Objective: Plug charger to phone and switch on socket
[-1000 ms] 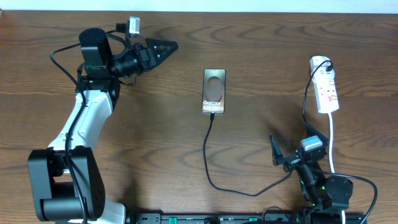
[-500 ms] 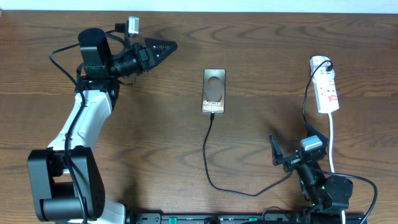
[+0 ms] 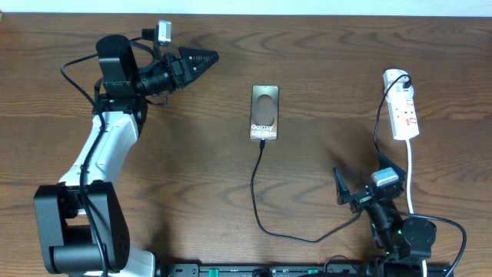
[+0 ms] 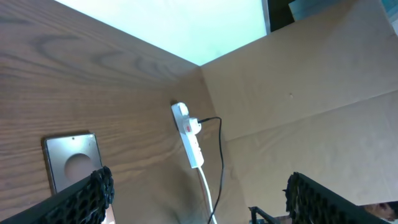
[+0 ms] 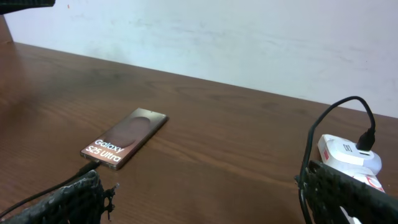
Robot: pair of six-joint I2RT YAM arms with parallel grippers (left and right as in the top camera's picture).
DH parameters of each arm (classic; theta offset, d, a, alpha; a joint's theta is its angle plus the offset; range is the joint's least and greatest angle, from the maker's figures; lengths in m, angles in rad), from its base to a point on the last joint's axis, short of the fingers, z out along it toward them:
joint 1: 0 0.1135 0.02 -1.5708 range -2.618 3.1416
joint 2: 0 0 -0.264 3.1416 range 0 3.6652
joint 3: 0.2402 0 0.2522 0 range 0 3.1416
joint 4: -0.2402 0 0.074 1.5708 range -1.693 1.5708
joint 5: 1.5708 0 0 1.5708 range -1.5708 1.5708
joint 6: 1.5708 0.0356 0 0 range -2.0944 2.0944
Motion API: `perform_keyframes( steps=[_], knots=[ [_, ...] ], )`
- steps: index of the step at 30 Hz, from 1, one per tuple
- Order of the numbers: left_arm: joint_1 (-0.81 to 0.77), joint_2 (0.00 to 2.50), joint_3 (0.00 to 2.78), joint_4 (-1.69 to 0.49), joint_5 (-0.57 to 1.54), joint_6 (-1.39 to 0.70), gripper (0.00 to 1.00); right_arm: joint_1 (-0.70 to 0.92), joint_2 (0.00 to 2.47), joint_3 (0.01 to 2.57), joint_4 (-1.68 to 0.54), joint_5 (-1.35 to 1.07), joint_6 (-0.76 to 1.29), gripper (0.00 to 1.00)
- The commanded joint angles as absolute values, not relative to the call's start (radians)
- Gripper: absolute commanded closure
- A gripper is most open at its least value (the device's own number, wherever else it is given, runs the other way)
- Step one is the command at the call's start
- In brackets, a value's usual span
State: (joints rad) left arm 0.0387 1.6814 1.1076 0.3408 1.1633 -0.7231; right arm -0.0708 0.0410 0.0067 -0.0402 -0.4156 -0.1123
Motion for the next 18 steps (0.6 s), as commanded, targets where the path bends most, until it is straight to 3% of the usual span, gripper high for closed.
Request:
perform_keyframes(
  steps=[1,5,8,13,18],
  knots=[
    [0.034,1.642,1.116,0.342,1.115,-0.562,0.1,-0.065,0.044,0.006,-0.045,-0.421,-0.102,0.01],
    [-0.023,1.554,1.116,0.261,1.093,-0.077,0.1,-0.065,0.044,0.006,-0.045,-0.421,-0.102,0.01],
    [-0.084,1.449,1.114,0.067,0.93,0.176,0.1,-0.065,0.044,0.006,-0.045,-0.421,-0.102,0.01],
    [-0.201,1.25,1.108,-0.202,0.466,0.198,0.1,-0.065,0.044,0.006,-0.045,-0.421,-0.102,0.01],
    [-0.253,1.068,1.016,-0.253,0.248,0.159,0.1,-0.065,0.044,0.006,-0.045,-0.421,-0.102,0.01]
  ],
)
